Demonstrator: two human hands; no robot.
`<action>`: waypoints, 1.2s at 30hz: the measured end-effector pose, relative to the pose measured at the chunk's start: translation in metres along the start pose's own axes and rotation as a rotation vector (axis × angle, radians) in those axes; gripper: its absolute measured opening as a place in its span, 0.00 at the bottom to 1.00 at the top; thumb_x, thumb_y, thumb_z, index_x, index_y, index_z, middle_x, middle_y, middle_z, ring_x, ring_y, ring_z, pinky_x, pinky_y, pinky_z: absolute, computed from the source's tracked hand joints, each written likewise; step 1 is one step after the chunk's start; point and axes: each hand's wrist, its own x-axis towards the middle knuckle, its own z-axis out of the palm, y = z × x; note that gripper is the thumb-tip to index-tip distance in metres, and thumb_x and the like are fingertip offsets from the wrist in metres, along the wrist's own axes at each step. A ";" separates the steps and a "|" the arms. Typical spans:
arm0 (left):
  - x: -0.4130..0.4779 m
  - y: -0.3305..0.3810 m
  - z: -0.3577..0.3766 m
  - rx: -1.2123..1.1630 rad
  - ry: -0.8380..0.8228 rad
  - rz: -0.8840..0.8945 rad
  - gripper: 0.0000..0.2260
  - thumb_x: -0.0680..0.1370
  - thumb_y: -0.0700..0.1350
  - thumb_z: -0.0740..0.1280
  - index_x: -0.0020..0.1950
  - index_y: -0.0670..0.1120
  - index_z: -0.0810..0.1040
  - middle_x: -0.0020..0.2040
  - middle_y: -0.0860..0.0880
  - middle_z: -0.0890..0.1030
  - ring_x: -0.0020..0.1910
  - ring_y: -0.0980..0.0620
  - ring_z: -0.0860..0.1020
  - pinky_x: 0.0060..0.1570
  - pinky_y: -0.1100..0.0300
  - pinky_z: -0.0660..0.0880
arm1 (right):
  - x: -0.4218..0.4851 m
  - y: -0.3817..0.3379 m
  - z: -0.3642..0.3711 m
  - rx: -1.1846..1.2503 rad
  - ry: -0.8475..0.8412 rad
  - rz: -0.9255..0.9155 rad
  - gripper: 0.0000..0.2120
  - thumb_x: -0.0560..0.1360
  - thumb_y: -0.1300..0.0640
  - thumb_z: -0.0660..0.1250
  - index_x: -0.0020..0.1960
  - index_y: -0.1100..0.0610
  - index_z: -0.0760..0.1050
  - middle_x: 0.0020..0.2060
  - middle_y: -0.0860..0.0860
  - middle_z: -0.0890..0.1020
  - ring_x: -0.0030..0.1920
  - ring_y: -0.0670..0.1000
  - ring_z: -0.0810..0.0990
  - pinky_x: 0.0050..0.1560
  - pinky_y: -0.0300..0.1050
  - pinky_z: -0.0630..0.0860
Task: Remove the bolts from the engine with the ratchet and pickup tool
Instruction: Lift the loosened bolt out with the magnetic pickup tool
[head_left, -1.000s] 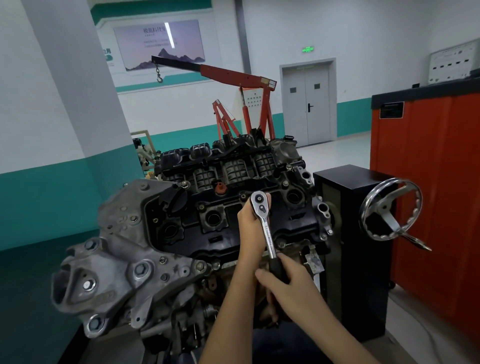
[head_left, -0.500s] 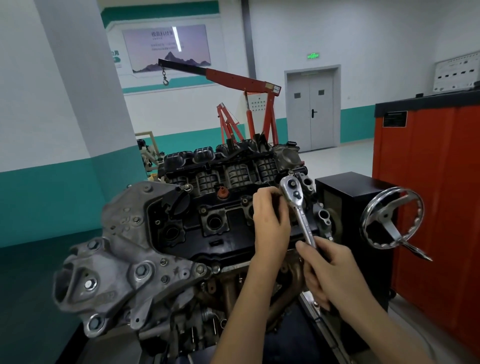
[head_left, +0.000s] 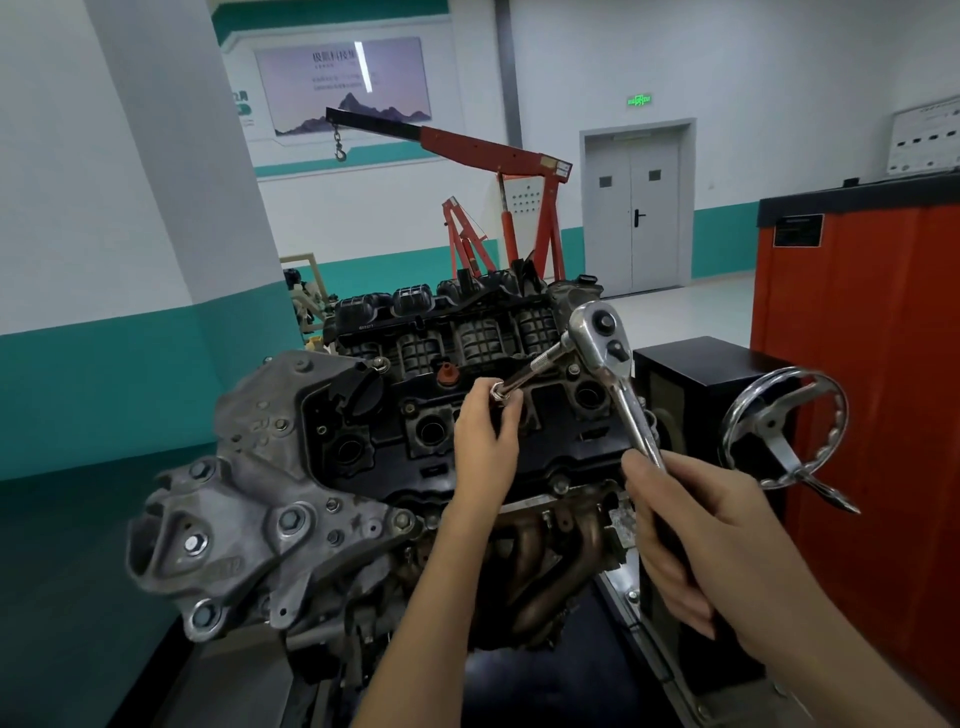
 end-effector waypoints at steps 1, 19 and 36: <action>-0.001 0.002 -0.008 0.029 -0.007 0.034 0.06 0.82 0.44 0.62 0.45 0.47 0.69 0.37 0.51 0.70 0.35 0.54 0.68 0.39 0.60 0.66 | -0.004 -0.003 0.001 0.007 -0.020 0.004 0.23 0.73 0.43 0.63 0.31 0.61 0.66 0.19 0.54 0.66 0.15 0.49 0.59 0.19 0.34 0.61; -0.163 0.013 -0.294 0.932 -0.064 0.106 0.11 0.74 0.48 0.63 0.39 0.54 0.60 0.29 0.57 0.68 0.32 0.55 0.68 0.29 0.64 0.59 | -0.037 0.036 0.138 0.474 -0.473 0.667 0.21 0.69 0.50 0.61 0.24 0.61 0.61 0.20 0.51 0.57 0.16 0.47 0.58 0.16 0.35 0.53; -0.328 0.004 -0.541 1.628 -0.022 -0.259 0.30 0.82 0.62 0.39 0.34 0.51 0.74 0.30 0.60 0.74 0.38 0.57 0.66 0.31 0.64 0.67 | -0.058 0.084 0.416 -0.216 -0.978 0.670 0.13 0.79 0.54 0.58 0.46 0.65 0.70 0.26 0.56 0.75 0.18 0.53 0.73 0.20 0.40 0.71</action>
